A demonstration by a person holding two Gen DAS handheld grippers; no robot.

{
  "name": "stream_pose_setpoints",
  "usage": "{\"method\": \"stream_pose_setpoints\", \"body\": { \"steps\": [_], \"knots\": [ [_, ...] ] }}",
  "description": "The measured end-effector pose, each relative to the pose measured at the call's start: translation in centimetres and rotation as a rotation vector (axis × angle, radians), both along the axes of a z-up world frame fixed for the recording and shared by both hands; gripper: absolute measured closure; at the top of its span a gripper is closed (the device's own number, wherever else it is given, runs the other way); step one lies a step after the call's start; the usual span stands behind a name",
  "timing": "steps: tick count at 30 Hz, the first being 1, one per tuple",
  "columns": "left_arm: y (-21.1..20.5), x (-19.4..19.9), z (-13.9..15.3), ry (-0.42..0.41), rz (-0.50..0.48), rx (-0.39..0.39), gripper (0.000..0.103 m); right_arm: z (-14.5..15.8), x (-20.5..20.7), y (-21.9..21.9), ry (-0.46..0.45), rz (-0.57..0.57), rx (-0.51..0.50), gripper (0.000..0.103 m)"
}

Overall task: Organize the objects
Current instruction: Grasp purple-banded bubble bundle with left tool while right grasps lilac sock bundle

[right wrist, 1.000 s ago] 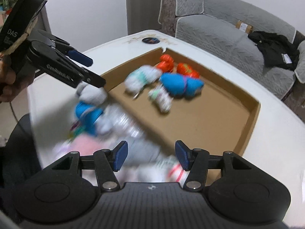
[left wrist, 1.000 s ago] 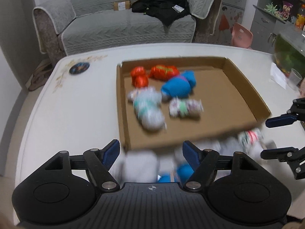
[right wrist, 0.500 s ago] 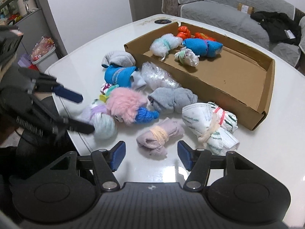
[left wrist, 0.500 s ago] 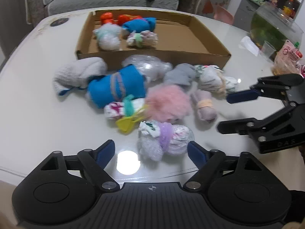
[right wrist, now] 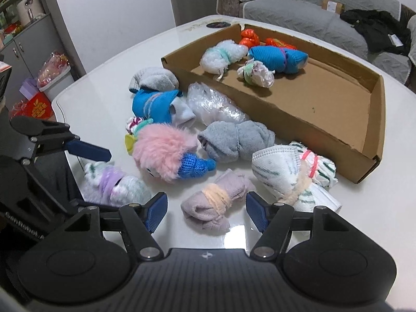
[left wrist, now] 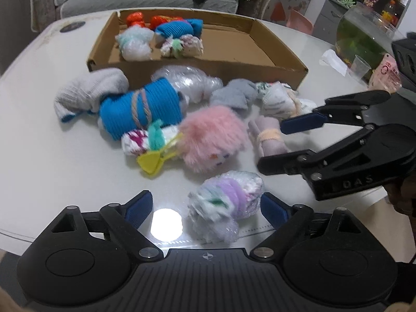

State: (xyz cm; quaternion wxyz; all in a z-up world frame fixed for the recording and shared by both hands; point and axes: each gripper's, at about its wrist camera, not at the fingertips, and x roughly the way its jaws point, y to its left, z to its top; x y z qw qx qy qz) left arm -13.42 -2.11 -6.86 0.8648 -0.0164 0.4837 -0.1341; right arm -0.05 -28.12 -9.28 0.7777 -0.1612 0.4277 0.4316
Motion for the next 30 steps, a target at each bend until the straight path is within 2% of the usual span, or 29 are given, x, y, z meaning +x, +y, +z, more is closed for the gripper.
{"method": "stream_pose_setpoints", "body": {
  "steps": [5, 7, 9, 12, 14, 19, 21, 30],
  "knots": [
    [-1.1, -0.3, -0.3, -0.041, -0.032, 0.022, 0.017, -0.6, 0.1, 0.2, 0.004, -0.011, -0.014, 0.040],
    [-1.3, -0.4, -0.3, -0.053, -0.041, 0.024, 0.023, -0.8, 0.2, 0.2, 0.000, -0.022, -0.018, 0.042],
    [-1.5, -0.6, -0.2, -0.064, -0.055, 0.021, 0.036, -0.9, 0.3, 0.1, 0.003, -0.033, -0.016, 0.045],
    [-1.9, -0.9, -0.1, -0.066, -0.065, 0.012, 0.049, -0.9, 0.3, 0.1, -0.003, -0.041, -0.015, 0.047],
    [-2.2, -1.2, -0.1, -0.069, -0.070, 0.016, 0.050, -0.9, 0.2, 0.1, -0.005, -0.044, -0.014, 0.047],
    [-1.9, -1.5, -0.1, -0.067, -0.064, 0.011, 0.053, -0.9, 0.2, -0.2, -0.009, -0.051, -0.001, 0.058],
    [-1.8, -1.5, 0.0, -0.065, -0.068, 0.012, 0.054, -0.9, 0.1, -0.6, -0.013, -0.057, 0.005, 0.067],
    [-0.1, -1.9, 1.2, -0.063, -0.041, 0.018, 0.054, -0.2, -0.6, -2.2, -0.009, -0.059, 0.025, 0.067]
  ]
}}
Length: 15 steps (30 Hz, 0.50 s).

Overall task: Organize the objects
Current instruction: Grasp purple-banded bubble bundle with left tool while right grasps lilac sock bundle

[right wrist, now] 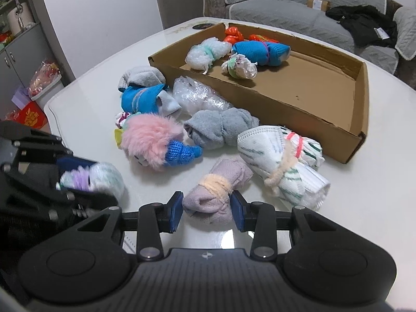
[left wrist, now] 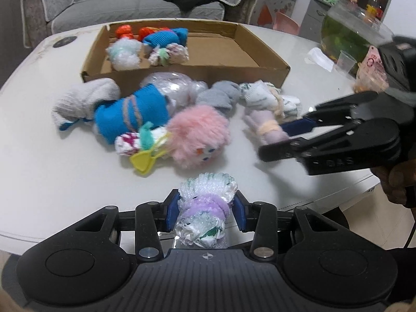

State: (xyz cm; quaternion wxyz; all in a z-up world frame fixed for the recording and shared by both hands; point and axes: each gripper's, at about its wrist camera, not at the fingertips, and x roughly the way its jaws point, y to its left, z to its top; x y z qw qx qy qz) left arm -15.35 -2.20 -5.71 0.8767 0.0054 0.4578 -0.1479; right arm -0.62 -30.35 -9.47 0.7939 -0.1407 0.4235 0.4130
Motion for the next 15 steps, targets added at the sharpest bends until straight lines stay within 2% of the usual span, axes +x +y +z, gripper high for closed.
{"method": "stream_pose_setpoints", "body": {
  "steps": [10, 15],
  "knots": [
    [2.6, 0.6, 3.2, -0.026, 0.032, -0.020, 0.053, 3.4, -1.0, -1.9, -0.063, 0.036, 0.038, 0.067],
    [3.1, 2.2, 6.4, -0.090, 0.029, 0.027, 0.053, 5.5, -0.2, -2.4, -0.109, 0.039, 0.044, 0.067]
  ]
}}
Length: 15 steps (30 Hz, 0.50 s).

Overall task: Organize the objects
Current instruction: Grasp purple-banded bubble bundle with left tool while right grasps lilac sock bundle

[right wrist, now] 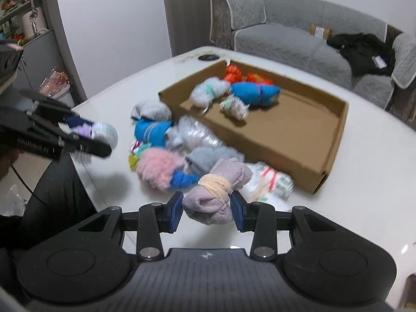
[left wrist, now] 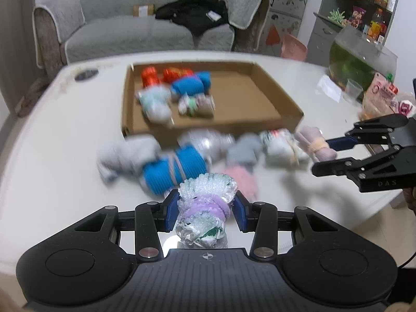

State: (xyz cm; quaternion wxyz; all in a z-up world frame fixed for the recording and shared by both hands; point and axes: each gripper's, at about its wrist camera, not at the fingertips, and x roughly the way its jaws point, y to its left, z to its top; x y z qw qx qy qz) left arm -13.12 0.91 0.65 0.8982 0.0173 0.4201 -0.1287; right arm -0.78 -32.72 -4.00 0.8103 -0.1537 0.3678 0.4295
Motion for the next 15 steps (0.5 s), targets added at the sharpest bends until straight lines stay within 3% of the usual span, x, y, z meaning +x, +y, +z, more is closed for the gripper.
{"method": "stream_pose_setpoints", "body": {
  "steps": [7, 15],
  "knots": [
    [0.0, 4.8, 4.1, -0.044, -0.003, 0.020, 0.053, 3.2, 3.0, 0.0, -0.084, 0.010, -0.016, 0.067],
    [-5.1, 14.4, 5.8, -0.033, -0.055, -0.024, 0.053, 5.4, 9.7, 1.9, -0.171, 0.023, -0.072, 0.067]
  ]
}}
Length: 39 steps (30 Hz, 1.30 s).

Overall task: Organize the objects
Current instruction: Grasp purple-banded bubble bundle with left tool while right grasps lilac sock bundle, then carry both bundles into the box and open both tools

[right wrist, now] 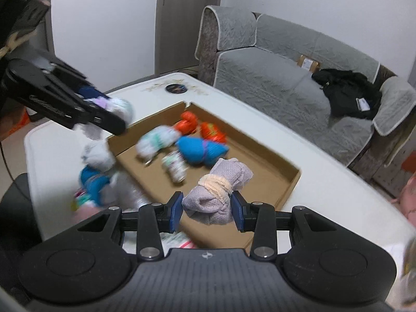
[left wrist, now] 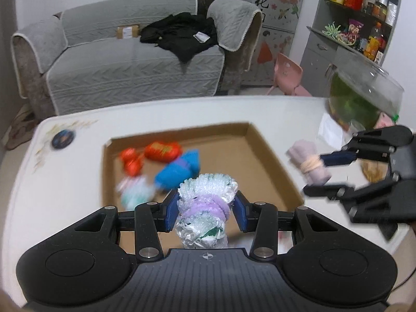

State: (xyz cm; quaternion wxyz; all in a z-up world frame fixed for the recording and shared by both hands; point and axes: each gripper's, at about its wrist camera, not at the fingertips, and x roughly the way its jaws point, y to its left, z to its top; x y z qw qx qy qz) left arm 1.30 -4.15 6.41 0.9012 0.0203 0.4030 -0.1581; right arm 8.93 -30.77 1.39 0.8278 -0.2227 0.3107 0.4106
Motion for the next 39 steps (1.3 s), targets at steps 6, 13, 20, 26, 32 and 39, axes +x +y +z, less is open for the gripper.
{"method": "stream_pose_setpoints", "body": {
  "steps": [6, 13, 20, 26, 32, 39],
  "knots": [
    [-4.9, 8.1, -3.0, 0.032, -0.007, -0.005, 0.053, -2.1, 4.7, 1.8, -0.011, 0.001, -0.053, 0.067],
    [-6.9, 15.7, -8.6, 0.105, 0.007, 0.002, 0.052, -5.6, 10.1, 3.2, 0.040, 0.008, -0.107, 0.066],
    [-6.4, 18.5, -12.9, 0.120, 0.010, 0.098, 0.052, -9.3, 13.6, 5.4, 0.084, 0.025, -0.178, 0.066],
    [-4.9, 18.9, -13.6, 0.108, 0.037, 0.147, 0.052, -10.1, 15.1, 7.2, 0.093, 0.075, -0.204, 0.066],
    [-4.0, 18.6, -13.4, 0.108, 0.062, 0.188, 0.052, -10.2, 15.2, 7.4, 0.111, 0.128, -0.178, 0.065],
    [-3.8, 19.1, -13.4, 0.107, 0.067, 0.197, 0.049, -10.9, 16.1, 8.9, 0.120, 0.191, -0.178, 0.065]
  ]
}}
